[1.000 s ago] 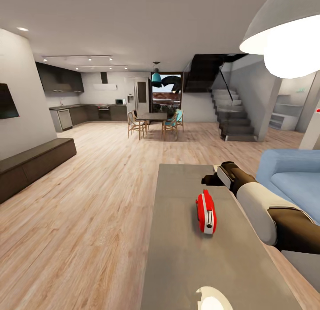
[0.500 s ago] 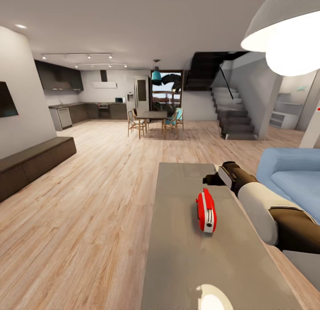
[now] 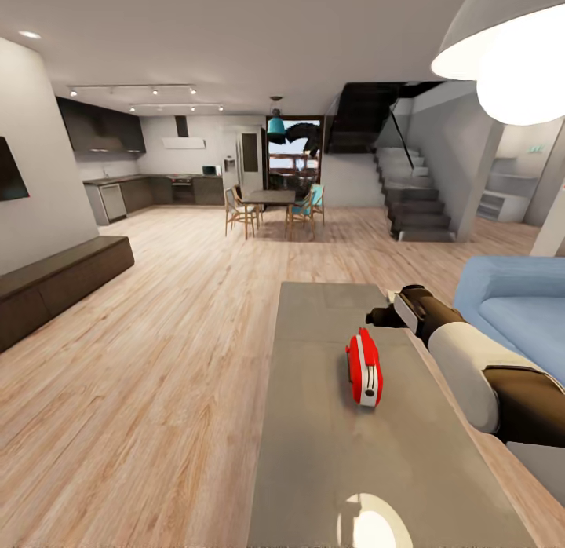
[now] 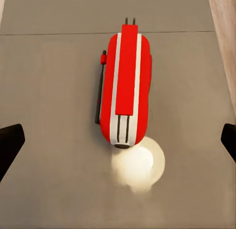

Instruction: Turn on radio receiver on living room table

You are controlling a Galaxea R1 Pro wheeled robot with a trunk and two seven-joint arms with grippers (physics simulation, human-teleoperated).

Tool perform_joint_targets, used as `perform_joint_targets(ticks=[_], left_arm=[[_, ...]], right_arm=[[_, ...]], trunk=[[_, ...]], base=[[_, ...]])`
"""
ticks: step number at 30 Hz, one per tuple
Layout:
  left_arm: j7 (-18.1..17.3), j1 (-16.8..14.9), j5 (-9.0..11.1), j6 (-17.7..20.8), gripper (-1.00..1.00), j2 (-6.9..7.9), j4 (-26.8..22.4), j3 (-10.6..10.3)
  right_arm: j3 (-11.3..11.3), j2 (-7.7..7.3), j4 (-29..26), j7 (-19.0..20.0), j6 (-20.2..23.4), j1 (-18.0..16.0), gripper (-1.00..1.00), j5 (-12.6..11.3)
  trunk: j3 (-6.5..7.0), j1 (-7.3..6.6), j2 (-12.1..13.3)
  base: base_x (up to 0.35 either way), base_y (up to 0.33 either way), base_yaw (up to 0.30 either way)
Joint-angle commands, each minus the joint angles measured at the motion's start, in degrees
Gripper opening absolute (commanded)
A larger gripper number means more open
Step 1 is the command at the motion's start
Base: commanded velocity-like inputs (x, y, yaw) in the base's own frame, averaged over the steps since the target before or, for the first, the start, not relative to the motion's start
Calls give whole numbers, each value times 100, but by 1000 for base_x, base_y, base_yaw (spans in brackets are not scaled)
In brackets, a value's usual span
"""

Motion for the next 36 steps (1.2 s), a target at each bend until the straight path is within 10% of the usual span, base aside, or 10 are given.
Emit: perform_joint_targets(ticks=[1, 36], left_arm=[[-10, 1, 3, 3, 100, -31, -2, -1], [38, 5, -65, -21, 100, 14, 24, -10]], right_arm=[[0, -8, 0, 0, 0, 0, 100, -1], [-1, -7, -1, 0, 0, 0, 100, -1]], trunk=[[-10, 0, 0], [-326, 0, 0]], base=[[0, 0, 0], [20, 0, -33]])
